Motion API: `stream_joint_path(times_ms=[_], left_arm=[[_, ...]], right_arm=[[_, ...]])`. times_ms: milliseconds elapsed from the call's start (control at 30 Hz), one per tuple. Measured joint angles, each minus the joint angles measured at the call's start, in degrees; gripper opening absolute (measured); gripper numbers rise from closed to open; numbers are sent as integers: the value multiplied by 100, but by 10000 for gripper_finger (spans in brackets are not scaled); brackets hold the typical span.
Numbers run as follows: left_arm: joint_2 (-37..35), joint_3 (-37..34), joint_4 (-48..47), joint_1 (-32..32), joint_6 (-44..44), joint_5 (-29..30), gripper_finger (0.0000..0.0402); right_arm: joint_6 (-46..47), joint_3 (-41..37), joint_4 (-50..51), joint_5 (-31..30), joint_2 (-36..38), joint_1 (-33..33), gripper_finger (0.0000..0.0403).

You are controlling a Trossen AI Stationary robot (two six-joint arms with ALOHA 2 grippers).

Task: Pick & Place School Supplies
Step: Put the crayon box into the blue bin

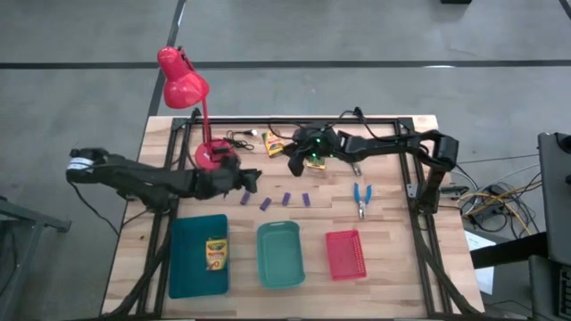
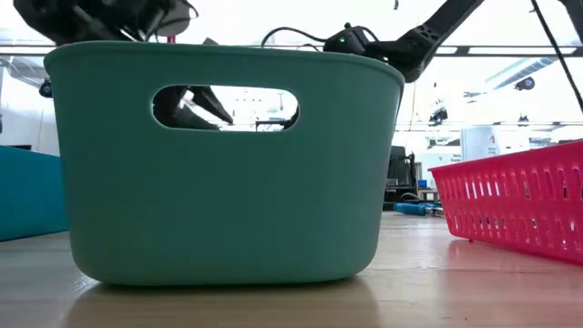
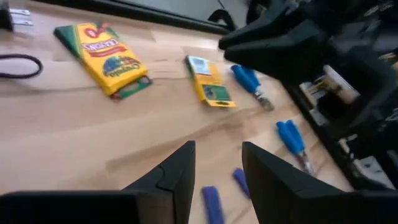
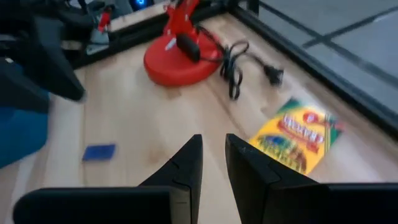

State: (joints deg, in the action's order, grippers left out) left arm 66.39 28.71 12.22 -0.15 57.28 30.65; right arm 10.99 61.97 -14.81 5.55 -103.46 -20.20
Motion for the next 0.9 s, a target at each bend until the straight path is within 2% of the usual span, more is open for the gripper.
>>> stream_joint_path(times_ms=[167,367,567,767,900], left_arm=[[47,-378,867,810,-506,-879,136],[61,-586,1097,1648,-756,-1565,136],[368,-466,1314,2235,-1429,-2251,135],[1312,107,1308,2513,-1892,-2421,135],[2000,715,1289,2518,-2812,-2562,135]], right_arm=[[-59,609,402,107,-360,-188,68],[-155,881,885,206,-499,-357,68],[-269,297,469,53,-39,-283,68],[341,-656,-511,34,563,-274,68],[696,-1049,-556,39,899,-267,68]])
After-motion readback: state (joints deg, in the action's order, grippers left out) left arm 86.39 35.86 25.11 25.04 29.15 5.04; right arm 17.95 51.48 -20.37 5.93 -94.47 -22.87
